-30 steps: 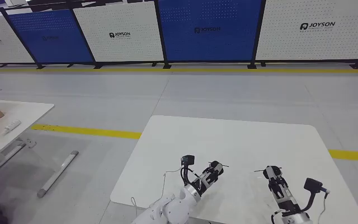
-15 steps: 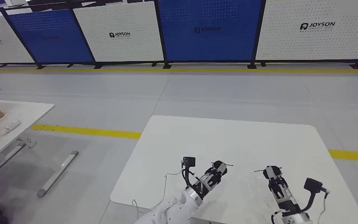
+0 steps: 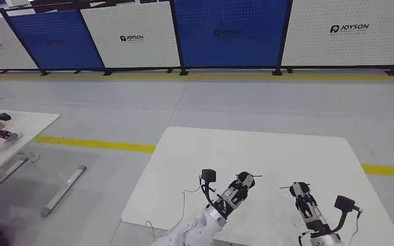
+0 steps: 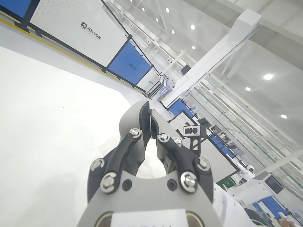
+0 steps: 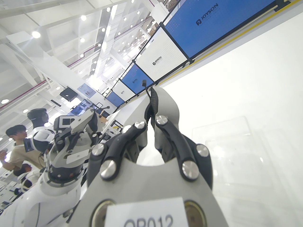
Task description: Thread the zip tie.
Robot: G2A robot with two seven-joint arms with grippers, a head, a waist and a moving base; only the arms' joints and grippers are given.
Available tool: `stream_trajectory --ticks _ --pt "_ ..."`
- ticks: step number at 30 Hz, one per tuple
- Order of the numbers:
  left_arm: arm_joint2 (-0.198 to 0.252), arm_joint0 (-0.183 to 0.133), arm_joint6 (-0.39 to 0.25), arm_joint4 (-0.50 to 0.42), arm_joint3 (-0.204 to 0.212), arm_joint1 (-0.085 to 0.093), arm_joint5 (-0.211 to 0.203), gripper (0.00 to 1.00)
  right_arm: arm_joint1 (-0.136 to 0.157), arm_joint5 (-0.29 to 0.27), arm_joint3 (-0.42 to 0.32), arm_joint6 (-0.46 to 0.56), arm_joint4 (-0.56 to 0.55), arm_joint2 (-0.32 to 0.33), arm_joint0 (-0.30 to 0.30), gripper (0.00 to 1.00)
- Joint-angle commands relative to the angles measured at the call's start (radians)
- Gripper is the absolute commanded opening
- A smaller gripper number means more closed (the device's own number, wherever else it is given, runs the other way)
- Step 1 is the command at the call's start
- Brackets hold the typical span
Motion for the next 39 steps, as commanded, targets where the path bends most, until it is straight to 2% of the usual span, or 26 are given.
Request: stream_trajectory --ticks 1,4,8,11,21,27,39 --pt "0.000 0.000 0.000 0.000 0.001 0.000 0.002 0.00 0.000 0.000 0.000 0.000 0.000 0.000 0.000 0.00" --pt "-0.001 -0.001 -0.018 -0.008 0.025 -0.002 0.018 0.00 0.000 0.000 0.000 0.000 0.000 0.000 0.000 0.00" --pt "0.003 -0.016 -0.034 -0.032 0.084 -0.007 0.030 0.00 0.000 0.000 0.000 0.000 0.000 0.000 0.000 0.00" --pt "0.012 -0.025 -0.030 -0.054 0.115 -0.014 0.024 0.00 0.000 0.000 0.000 0.000 0.000 0.000 0.000 0.00" --pt "0.012 -0.025 -0.030 -0.054 0.115 -0.014 0.024 0.00 -0.002 -0.002 -0.005 -0.002 0.000 0.002 0.001 0.00" --pt "0.012 -0.025 -0.030 -0.054 0.115 -0.014 0.024 0.00 -0.014 -0.052 -0.001 -0.055 0.043 0.018 -0.018 0.00" --pt "0.012 -0.025 -0.030 -0.054 0.115 -0.014 0.024 0.00 -0.025 -0.034 0.026 -0.051 0.033 0.016 -0.019 0.00"
